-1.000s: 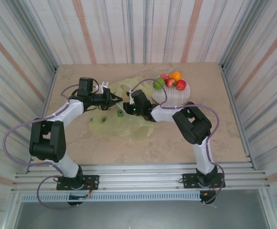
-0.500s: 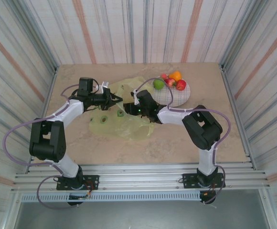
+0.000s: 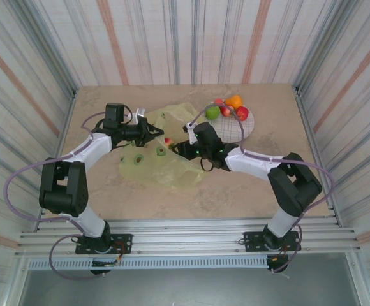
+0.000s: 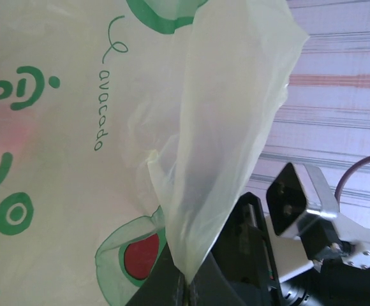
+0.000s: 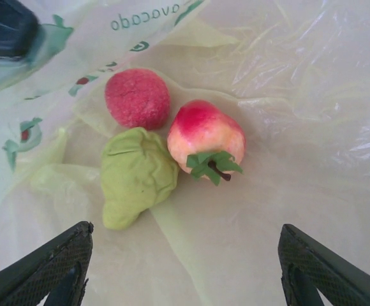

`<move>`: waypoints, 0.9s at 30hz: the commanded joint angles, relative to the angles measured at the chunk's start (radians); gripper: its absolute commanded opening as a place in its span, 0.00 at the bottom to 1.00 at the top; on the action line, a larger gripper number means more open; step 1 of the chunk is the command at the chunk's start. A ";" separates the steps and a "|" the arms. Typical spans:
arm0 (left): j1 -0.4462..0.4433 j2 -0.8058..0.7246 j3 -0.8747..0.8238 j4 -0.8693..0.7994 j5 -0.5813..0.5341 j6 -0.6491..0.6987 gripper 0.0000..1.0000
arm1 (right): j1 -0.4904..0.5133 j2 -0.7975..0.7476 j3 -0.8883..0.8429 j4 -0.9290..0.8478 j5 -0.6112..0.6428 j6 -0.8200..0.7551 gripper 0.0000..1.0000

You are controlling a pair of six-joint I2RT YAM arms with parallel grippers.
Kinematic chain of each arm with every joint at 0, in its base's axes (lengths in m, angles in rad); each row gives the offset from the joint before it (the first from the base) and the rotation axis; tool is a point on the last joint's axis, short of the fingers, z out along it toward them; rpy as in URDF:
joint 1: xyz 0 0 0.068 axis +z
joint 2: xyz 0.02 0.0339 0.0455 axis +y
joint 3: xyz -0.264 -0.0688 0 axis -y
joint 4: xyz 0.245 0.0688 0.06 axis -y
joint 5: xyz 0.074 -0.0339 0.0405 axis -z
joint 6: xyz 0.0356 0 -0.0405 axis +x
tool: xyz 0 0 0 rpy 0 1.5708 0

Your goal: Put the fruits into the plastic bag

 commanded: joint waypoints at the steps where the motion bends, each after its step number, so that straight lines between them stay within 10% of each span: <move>1: -0.005 -0.010 -0.005 0.005 0.021 -0.003 0.00 | -0.019 -0.064 -0.032 -0.014 -0.066 -0.035 0.74; 15: -0.005 -0.007 -0.006 0.005 0.022 -0.004 0.00 | -0.197 -0.317 -0.183 0.086 -0.175 0.002 0.69; 27: -0.007 -0.004 -0.006 0.005 0.021 -0.004 0.00 | -0.496 -0.215 -0.003 -0.231 0.233 0.011 0.77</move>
